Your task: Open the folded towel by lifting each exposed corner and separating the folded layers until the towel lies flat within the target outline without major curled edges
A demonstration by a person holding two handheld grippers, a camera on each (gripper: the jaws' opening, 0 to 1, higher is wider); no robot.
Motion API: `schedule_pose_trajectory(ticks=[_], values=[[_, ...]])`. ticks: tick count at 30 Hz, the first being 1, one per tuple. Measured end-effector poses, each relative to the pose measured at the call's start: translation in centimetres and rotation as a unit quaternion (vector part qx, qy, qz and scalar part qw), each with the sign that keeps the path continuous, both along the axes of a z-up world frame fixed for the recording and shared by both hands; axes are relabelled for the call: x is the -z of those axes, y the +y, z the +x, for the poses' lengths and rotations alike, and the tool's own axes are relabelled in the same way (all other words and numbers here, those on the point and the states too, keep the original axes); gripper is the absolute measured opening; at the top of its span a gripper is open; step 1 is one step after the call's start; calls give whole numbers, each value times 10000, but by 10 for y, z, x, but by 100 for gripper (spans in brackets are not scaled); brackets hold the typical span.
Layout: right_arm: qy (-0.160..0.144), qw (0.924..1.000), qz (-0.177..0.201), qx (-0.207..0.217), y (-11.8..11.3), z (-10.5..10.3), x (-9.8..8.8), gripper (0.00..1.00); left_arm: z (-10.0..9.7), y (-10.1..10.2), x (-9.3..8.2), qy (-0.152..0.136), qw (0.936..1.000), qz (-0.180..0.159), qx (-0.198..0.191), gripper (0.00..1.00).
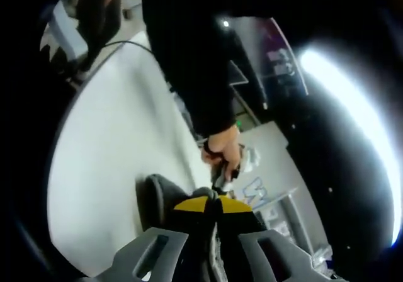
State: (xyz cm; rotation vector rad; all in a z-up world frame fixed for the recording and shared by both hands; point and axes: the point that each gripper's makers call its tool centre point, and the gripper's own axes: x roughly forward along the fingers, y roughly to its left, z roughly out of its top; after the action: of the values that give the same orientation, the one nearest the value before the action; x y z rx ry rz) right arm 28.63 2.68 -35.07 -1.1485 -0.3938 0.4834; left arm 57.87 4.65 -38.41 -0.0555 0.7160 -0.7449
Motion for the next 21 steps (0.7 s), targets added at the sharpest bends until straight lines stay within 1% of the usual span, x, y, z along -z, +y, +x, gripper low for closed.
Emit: schedule_pose_trajectory(ticks=[2, 4, 6, 7, 11, 14, 16, 19, 21], values=[[14, 10000, 45, 9, -2, 1, -2, 0, -4, -1, -2, -1, 10000, 76, 10, 3], [35, 9999, 96, 10, -3, 1, -4, 0, -4, -1, -7, 4, 9999, 108, 34, 3], [84, 9998, 174, 0, -4, 1, -6, 0, -10, -5, -11, -45, 9998, 188, 57, 3], [102, 9997, 203, -3, -5, 1, -7, 0, -5, -4, -13, -53, 9997, 221, 79, 3], [181, 9991, 381, 2, -9, 2, -12, 0, -2, -5, -18, -121, 9991, 397, 120, 3], [181, 9987, 470, 27, -13, 2, -17, 0, 0, -7, -20, -127, 9986, 490, 135, 3], [146, 9987, 492, 56, -16, 2, -19, 0, 0, -8, -23, -165, 9983, 532, 157, 3], [138, 9985, 517, 78, -18, 1, -20, 0, 5, -8, -26, -231, 9980, 559, 195, 3], [120, 9986, 511, 89, -20, 1, -21, 0, 3, -9, -27, -248, 9979, 572, 193, 3]])
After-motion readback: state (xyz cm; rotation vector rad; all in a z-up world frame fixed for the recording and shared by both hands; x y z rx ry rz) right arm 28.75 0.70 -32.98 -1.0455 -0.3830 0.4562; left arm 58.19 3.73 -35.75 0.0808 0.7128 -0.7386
